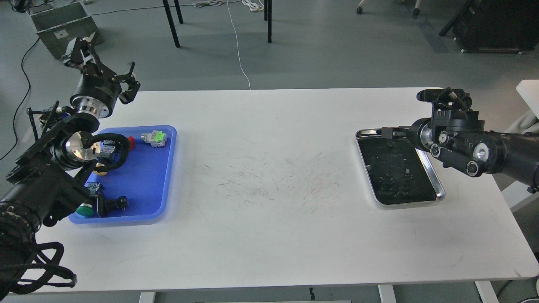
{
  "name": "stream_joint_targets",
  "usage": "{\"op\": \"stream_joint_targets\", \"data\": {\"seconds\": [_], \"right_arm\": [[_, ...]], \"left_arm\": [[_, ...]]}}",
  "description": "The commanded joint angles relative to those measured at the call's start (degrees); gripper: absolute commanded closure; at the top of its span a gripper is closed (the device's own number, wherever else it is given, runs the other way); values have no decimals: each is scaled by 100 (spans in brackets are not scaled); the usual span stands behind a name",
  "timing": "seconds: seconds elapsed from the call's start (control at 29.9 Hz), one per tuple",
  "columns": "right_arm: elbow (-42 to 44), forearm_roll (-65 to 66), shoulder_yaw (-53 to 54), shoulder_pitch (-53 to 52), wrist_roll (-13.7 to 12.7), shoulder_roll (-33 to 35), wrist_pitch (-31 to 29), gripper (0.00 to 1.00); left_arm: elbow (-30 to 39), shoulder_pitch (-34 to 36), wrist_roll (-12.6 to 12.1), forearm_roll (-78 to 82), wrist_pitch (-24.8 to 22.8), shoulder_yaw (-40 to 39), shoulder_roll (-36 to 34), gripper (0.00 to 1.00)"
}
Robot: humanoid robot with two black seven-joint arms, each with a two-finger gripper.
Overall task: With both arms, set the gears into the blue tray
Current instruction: 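Lower the right gripper into the silver tray toward the small black part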
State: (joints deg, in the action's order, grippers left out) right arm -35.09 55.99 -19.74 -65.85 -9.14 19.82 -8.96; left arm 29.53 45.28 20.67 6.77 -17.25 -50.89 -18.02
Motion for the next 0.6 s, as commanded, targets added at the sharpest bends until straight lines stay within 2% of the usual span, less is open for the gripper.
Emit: {"op": "stream_joint_targets", "data": {"seconds": [0.0,0.23,0.4,0.57], "right_arm": [[195,0,-3,142,0,-171,140,2],[371,-9,-3,292,0,-391,394,3],[827,-9,-3,432,9,-707,412,5],[934,-1,-3,485,9,-884,421,6]], "left_arm": [[0,7,-2,0,-6,0,-9,2],[0,-11,7,0,-6,0,-9,2],[0,-19,7,0,-6,0,-27,2],[0,-28,7,0,-6,0,-27,2]]}}
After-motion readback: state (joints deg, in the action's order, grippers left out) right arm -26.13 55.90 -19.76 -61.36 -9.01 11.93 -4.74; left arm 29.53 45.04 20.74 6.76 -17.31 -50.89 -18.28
